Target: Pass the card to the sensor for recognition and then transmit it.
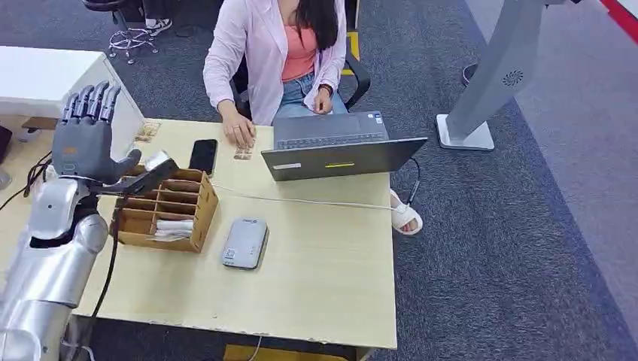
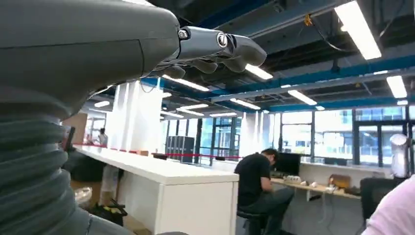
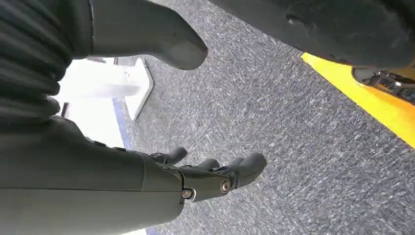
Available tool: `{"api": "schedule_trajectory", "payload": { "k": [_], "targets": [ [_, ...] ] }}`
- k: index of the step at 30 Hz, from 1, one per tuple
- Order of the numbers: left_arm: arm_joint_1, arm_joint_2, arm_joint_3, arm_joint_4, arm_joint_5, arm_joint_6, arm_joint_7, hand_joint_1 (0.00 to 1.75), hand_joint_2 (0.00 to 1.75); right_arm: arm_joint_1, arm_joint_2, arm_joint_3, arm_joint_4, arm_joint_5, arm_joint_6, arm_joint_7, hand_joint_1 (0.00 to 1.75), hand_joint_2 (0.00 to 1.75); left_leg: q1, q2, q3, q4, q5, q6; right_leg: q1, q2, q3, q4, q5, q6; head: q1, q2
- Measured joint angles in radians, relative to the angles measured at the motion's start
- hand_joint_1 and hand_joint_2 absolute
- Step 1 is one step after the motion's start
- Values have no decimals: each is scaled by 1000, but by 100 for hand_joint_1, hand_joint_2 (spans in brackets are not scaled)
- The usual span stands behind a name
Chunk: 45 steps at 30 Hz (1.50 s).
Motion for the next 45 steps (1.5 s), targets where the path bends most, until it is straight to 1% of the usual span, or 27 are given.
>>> {"api": "schedule_trajectory", "payload": {
  "k": [2,4,5,7,8,10,12,14,16,20,26,28,32,40,45],
  "targets": [
    [78,-4,0,-93,32,18,-16,0,175,0,0,0,0,-18,-6,3,0,175,0,0,0,0,-1,0,0,0,0,0,0,0,0,0],
    [184,-4,0,-200,46,22,-26,0,175,2,0,0,0,-38,-19,6,0,175,0,2,0,0,-3,1,-1,1,0,-1,-1,1,0,0],
    [242,-4,0,-272,44,19,-29,0,175,4,1,0,0,-48,-23,9,0,175,0,2,0,0,-3,1,-1,2,0,-1,-1,0,0,0],
    [353,-4,-1,-366,27,8,-30,0,175,9,3,0,0,-65,-31,14,0,175,0,2,0,0,-4,1,-1,2,-1,-1,-2,1,0,0],
    [404,-2,-3,-408,14,-20,-19,0,175,12,5,-1,0,-72,-37,16,0,175,0,2,0,0,-5,1,-1,2,0,-1,-3,1,0,0],
    [506,8,-18,-473,-23,-102,8,0,175,15,9,-3,0,-83,-42,19,0,175,0,2,0,0,-5,1,-1,2,-1,-1,-4,2,0,0],
    [594,13,-34,-503,-39,-106,15,0,175,18,13,-3,0,-89,-45,19,0,175,0,2,0,0,-5,1,0,2,-1,-1,-4,1,0,0],
    [635,16,-43,-524,-45,-106,15,0,175,21,15,-3,0,-90,-45,21,0,175,0,0,-1,0,-5,1,0,-1,-1,-1,-4,2,0,0],
    [653,21,-44,-541,-45,-110,16,0,175,21,15,-3,1,-90,-45,20,0,175,0,0,0,0,-5,1,0,-1,0,-1,-4,2,0,0],
    [681,27,-45,-562,-42,-143,20,0,175,22,15,-3,1,-92,-45,19,0,175,0,0,0,0,-4,1,0,-1,0,-1,-4,1,0,0],
    [702,51,-45,-565,-45,-234,68,0,175,22,16,-3,1,-100,-40,16,0,175,0,0,1,0,-4,1,0,-1,1,-1,-4,1,0,0],
    [707,60,-45,-564,-42,-245,78,0,175,22,16,-2,1,-100,-37,16,0,175,0,0,0,0,-4,1,0,-1,1,-1,-4,1,0,0],
    [704,64,-44,-556,-32,-245,89,0,175,22,16,0,2,-101,-34,16,0,175,0,0,0,0,-4,1,0,-1,1,-1,-4,1,0,0],
    [622,63,-30,-506,-8,-245,90,0,175,19,15,22,2,-98,-28,17,0,175,0,0,1,0,-4,1,0,-1,1,-1,-2,1,0,0],
    [561,49,-25,-451,-4,-246,102,0,175,15,15,33,3,-95,-17,18,0,175,0,0,1,0,-3,2,0,-2,1,-1,-2,1,0,0]
  ]
}}
